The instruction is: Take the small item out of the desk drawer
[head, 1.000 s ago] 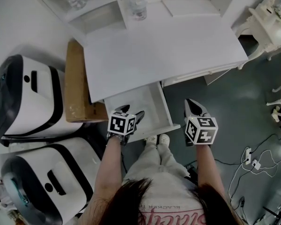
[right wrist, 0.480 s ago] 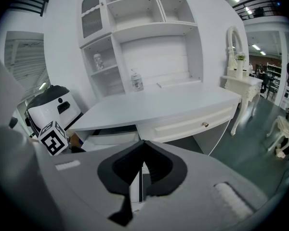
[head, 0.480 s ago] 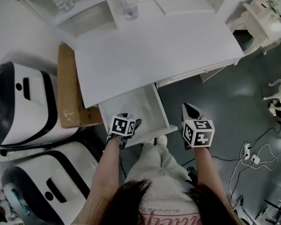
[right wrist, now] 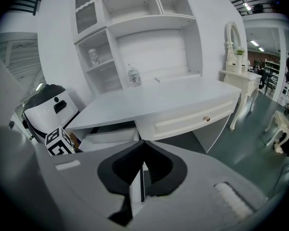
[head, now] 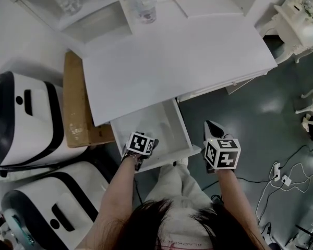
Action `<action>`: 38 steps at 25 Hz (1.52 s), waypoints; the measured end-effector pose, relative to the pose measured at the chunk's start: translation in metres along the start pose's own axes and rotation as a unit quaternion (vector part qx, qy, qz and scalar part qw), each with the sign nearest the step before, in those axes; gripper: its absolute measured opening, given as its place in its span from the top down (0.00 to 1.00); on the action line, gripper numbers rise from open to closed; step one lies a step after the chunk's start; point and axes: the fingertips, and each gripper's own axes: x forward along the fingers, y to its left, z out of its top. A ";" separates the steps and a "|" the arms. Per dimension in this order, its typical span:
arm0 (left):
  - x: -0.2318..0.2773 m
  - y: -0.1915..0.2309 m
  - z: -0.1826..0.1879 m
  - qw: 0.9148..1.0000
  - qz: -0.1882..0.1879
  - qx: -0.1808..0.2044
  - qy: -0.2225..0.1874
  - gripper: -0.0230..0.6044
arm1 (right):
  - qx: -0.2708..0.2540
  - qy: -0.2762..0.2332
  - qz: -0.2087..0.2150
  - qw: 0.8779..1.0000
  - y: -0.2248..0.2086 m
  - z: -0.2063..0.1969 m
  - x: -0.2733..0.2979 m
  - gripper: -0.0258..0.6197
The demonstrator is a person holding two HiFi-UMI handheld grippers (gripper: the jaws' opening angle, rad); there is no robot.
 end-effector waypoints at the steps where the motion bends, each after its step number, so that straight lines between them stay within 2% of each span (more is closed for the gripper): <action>1: 0.003 0.001 -0.001 1.000 0.000 -0.001 0.003 0.44 | -0.002 0.000 -0.001 1.000 0.000 0.000 0.002 0.96; 15: 0.040 0.008 -0.013 0.999 0.006 0.012 0.044 0.47 | 0.015 0.013 0.006 1.000 0.001 -0.015 0.015 0.96; 20: 0.045 0.021 -0.025 0.996 0.039 0.032 0.077 0.50 | 0.021 0.016 0.004 1.000 -0.004 -0.023 0.016 0.96; 24: 0.047 0.026 -0.023 0.996 0.048 0.023 0.074 0.53 | 0.020 0.018 0.000 1.000 -0.007 -0.026 0.015 0.96; 30: 0.048 0.025 -0.022 0.995 0.061 0.020 0.071 0.67 | 0.015 0.013 -0.006 1.000 -0.015 -0.024 0.015 0.96; 38: 0.041 0.023 -0.019 0.996 0.062 0.023 0.065 0.68 | 0.012 0.007 -0.005 1.000 -0.018 -0.016 0.015 0.96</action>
